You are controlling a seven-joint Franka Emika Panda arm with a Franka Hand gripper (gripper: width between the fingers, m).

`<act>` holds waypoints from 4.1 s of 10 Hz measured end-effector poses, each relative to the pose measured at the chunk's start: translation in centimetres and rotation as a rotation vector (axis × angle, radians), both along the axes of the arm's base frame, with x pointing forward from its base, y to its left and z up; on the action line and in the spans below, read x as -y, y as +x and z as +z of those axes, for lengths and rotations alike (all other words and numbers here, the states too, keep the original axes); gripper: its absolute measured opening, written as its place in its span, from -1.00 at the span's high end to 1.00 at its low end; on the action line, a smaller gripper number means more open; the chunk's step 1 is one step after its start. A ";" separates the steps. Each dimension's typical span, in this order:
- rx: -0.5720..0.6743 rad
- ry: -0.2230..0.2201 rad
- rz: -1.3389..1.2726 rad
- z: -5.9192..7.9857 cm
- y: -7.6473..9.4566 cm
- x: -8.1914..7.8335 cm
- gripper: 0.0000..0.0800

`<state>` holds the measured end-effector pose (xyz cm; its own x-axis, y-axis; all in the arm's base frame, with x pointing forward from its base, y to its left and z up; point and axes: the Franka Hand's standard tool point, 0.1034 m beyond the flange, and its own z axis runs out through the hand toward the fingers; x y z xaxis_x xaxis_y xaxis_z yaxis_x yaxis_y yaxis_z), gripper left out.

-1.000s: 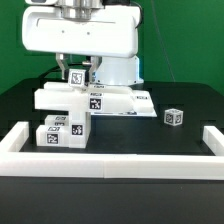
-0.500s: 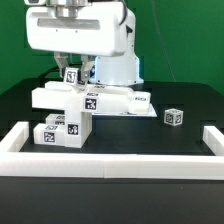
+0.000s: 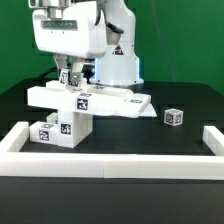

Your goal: Assemble chair

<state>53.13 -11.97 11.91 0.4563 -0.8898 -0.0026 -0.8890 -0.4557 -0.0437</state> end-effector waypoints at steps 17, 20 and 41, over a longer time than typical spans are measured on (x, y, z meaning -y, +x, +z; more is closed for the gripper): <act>0.015 -0.106 0.680 0.3 0.6 0.2 -0.62; 0.012 -0.114 0.873 0.3 0.7 0.0 -0.62; -0.063 -0.123 1.304 -0.5 0.1 0.7 0.30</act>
Offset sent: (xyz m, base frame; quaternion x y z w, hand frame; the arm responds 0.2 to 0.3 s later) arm 0.0000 0.0000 0.0000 0.0000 0.0000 0.0000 1.0000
